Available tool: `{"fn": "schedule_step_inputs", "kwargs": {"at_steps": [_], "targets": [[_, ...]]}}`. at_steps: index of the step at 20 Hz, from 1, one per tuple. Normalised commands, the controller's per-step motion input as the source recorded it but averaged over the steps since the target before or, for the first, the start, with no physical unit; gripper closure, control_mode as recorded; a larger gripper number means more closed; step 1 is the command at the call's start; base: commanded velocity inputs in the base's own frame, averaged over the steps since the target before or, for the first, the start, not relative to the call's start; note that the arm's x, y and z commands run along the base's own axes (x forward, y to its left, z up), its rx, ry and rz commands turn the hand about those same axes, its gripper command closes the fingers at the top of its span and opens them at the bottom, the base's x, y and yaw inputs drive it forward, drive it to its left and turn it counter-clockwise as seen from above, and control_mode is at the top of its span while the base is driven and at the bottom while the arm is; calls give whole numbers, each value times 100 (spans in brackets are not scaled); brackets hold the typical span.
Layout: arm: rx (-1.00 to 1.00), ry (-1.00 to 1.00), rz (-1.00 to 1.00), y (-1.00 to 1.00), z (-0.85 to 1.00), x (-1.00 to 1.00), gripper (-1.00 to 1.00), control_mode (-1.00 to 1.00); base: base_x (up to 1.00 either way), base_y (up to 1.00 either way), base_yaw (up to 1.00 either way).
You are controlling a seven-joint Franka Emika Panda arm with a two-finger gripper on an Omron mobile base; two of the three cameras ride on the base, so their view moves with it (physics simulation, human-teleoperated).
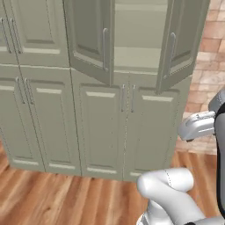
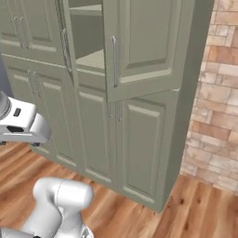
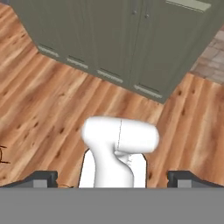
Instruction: Close all open cabinet doors.
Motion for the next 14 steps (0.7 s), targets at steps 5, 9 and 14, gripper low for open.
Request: {"fn": "schedule_step_inputs", "kwargs": {"at_steps": [5, 9, 14], "targets": [[0, 0, 0, 0, 0, 0, -100, 100, 29, 49, -38], [0, 0, 0, 0, 0, 0, -100, 100, 21, 1, -37], [0, 0, 0, 0, 0, 0, -100, 100, 48, 0, -13]]}}
